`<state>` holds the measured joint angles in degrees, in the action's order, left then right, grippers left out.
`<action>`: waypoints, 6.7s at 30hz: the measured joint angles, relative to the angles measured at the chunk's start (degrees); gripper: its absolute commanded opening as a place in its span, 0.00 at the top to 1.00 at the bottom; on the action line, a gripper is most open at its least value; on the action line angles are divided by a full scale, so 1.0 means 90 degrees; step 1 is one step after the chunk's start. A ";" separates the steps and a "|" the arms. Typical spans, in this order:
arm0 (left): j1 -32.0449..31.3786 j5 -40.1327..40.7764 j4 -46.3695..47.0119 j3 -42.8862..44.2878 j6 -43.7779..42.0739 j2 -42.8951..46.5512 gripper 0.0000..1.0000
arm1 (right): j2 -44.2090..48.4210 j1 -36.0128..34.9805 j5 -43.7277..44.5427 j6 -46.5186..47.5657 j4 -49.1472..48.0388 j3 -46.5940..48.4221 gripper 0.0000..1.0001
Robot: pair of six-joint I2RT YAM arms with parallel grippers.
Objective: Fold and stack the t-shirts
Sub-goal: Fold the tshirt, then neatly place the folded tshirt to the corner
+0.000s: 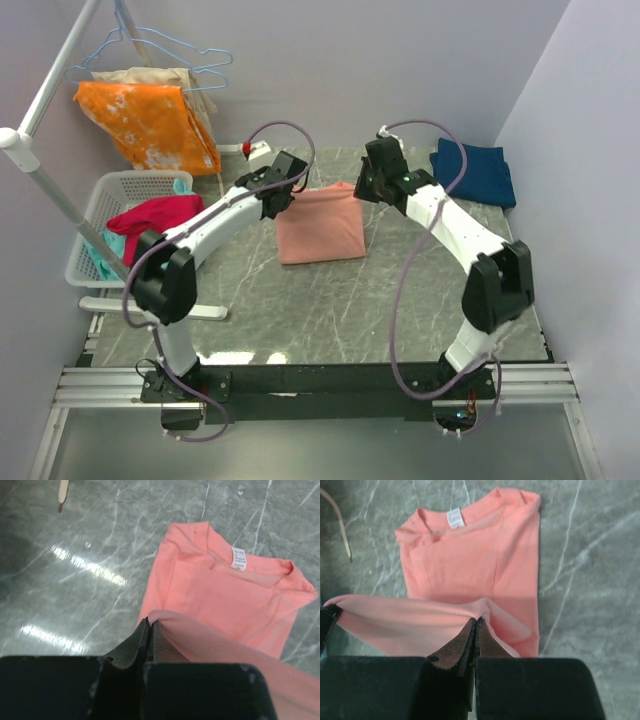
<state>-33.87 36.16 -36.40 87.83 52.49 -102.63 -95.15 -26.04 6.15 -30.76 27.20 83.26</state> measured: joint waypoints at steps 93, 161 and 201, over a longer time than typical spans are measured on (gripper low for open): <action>0.1639 -0.2516 -0.0180 -0.2888 -0.1285 0.3677 0.48 | -0.3820 0.1127 -0.3628 0.0495 -0.0491 0.1430 1.00; 0.1639 -0.2749 -0.0634 -0.1394 -0.1622 0.2453 0.51 | -0.4699 0.4325 0.1617 0.0678 0.1059 0.6295 0.80; 0.1639 -0.2907 -0.0454 -0.1719 -0.1763 0.3033 0.44 | -0.3048 0.3228 0.3130 -0.0282 0.2195 0.4243 0.31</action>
<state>-19.11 10.00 -40.49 72.36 36.62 -75.33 -122.58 3.01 34.33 -33.30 46.96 121.45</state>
